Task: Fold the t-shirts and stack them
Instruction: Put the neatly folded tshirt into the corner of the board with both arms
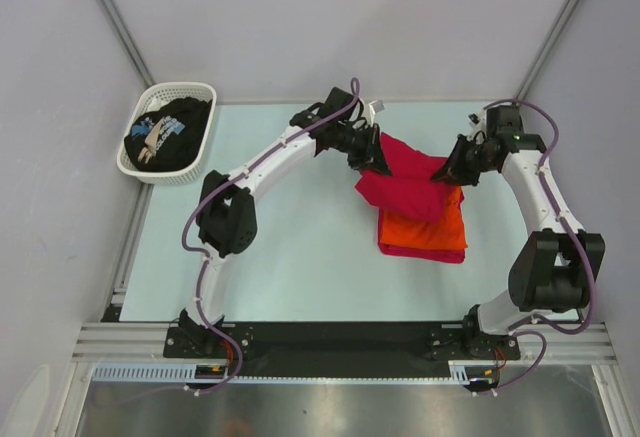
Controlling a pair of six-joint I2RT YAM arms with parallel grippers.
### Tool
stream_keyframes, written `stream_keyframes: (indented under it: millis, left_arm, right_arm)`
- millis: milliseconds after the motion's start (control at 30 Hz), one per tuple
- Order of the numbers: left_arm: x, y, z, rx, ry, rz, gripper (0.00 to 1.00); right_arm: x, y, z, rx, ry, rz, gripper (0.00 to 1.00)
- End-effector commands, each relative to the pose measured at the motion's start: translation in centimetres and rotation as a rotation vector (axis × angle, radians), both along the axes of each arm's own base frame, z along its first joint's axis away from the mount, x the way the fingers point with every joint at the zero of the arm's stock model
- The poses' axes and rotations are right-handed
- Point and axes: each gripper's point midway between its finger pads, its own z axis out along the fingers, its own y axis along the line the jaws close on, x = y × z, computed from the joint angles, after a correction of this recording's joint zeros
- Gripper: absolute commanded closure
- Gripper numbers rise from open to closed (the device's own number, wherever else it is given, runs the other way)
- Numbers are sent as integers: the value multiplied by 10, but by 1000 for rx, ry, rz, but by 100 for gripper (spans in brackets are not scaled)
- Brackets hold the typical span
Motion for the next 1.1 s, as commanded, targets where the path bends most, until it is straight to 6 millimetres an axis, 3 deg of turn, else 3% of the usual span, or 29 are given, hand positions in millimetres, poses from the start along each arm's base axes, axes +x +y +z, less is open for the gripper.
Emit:
stream_keyframes:
  millis: [0,100,233,400,600,800,967,1067]
  left_arm:
    - [4,-7,34,-65,-45,-6,100]
    - [2,-7,32,-62,-38,-12,100]
    - [-3,-8,29,-50,-40,-21,100]
    - [-16,-5,3,0,-10,-52,100]
    - [-33,-8,-26,38,40,-92,100]
    - [-31,-24,-10,6,7,-99,100]
    - [-25,-33,8,-30,-26,-95,100]
    - [-29,-40,10,-39,-25,-108,100]
  right_arm:
    - [2,-36,21,-63,-97,-38,100]
    - [1,-52,20,-70,-87,-49,100]
    - [-3,-58,16,-72,-69,-63,100]
    - [-15,-65,-9,-93,-11,-80,100]
    - [-13,-71,-21,-111,6,-98,100]
    - [14,-77,-7,-115,-44,-114,100]
    - [41,-82,24,-130,-132,-122,100]
    - [47,-83,34,-128,-151,-121,100]
